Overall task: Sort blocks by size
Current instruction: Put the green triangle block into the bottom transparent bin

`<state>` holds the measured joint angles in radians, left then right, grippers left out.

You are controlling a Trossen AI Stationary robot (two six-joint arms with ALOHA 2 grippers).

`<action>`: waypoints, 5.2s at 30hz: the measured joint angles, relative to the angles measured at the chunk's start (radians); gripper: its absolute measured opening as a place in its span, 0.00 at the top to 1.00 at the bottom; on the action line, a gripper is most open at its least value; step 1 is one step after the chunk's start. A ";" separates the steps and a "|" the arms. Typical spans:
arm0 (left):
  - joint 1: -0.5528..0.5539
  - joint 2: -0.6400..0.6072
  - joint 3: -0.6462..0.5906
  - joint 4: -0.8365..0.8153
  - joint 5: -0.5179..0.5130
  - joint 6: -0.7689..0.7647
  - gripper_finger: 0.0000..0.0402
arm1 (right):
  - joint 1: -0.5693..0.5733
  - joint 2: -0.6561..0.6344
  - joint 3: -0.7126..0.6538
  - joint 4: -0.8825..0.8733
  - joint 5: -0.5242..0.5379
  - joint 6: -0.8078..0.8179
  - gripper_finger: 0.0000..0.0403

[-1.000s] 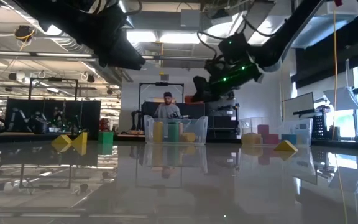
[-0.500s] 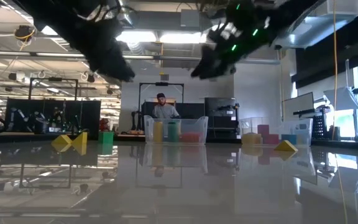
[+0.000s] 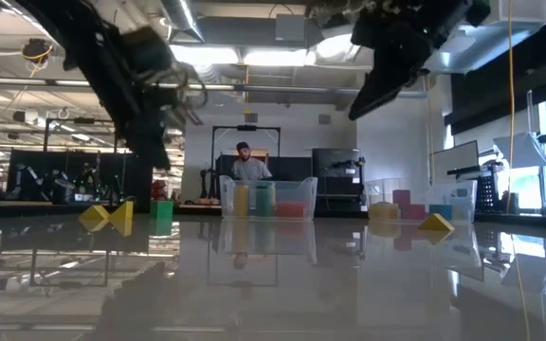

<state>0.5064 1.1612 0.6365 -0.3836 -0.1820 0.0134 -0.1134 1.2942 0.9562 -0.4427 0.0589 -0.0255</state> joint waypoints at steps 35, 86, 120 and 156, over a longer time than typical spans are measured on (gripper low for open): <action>0.145 0.348 0.003 0.137 0.184 0.339 0.82 | 0.002 -0.001 -0.207 0.154 -0.026 0.152 0.33; -0.284 0.257 0.077 1.215 0.331 -0.531 0.79 | 0.002 0.165 -0.175 1.221 0.028 -0.794 0.33; -0.327 0.294 0.084 1.337 0.305 -0.531 0.78 | 0.002 0.165 -0.115 1.199 -0.104 -0.554 0.33; -0.330 0.293 0.083 1.328 0.306 -0.481 0.69 | 0.001 0.164 -0.066 1.074 -0.130 -0.349 0.75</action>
<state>0.1764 1.4540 0.7197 0.9444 0.1237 -0.4673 -0.1123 1.4578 0.8898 0.6311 -0.0711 -0.3740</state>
